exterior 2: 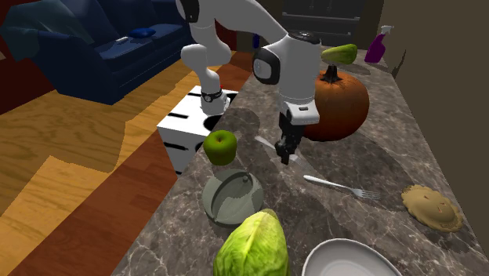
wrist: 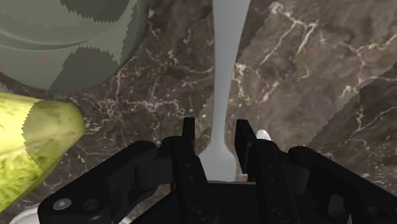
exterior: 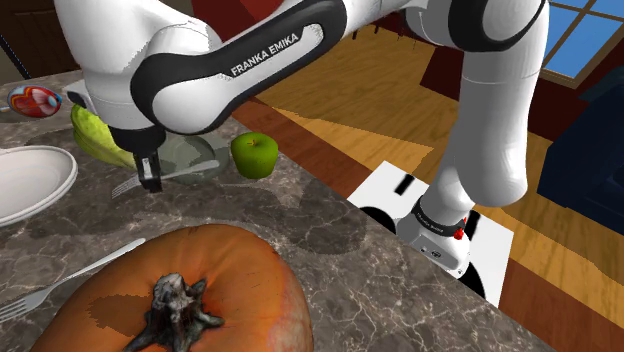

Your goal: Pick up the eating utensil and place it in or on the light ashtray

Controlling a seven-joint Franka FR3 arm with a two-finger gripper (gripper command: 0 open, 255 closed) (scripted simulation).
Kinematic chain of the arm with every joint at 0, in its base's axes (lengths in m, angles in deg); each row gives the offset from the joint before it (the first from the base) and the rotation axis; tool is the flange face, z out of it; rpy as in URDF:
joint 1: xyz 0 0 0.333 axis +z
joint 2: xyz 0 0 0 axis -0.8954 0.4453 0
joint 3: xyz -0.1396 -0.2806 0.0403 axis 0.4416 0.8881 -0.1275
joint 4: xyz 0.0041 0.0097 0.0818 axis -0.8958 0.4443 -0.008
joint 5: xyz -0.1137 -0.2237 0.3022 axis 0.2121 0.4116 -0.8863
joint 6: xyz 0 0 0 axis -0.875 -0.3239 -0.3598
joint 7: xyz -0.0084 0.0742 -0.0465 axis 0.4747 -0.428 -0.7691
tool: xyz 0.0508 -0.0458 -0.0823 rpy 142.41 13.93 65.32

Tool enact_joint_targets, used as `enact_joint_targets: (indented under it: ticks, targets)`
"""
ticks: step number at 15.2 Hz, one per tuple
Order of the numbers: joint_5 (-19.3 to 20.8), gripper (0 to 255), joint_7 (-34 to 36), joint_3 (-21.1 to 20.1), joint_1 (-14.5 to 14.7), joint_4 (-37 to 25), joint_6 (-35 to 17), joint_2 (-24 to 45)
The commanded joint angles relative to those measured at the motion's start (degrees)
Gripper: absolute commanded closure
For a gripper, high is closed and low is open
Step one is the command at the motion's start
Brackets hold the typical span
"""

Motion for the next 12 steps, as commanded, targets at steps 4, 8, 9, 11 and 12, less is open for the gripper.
enact_joint_targets:
  ticks: [4,8,9,11,12]
  targets:
    - [-1.1,255,-6.0,1.2,-4.3,-0.1,-1.1,0.7]
    - [-1.7,255,-10.8,2.3,-7.5,-2.1,-1.3,2.6]
    - [-1.8,255,-11.9,2.6,-8.3,-2.8,-1.2,3.2]
    - [-2.0,255,-14.3,3.1,-9.7,-4.4,-1.0,4.5]
    - [-2.1,255,-15.3,3.3,-10.4,-5.2,-0.9,5.1]
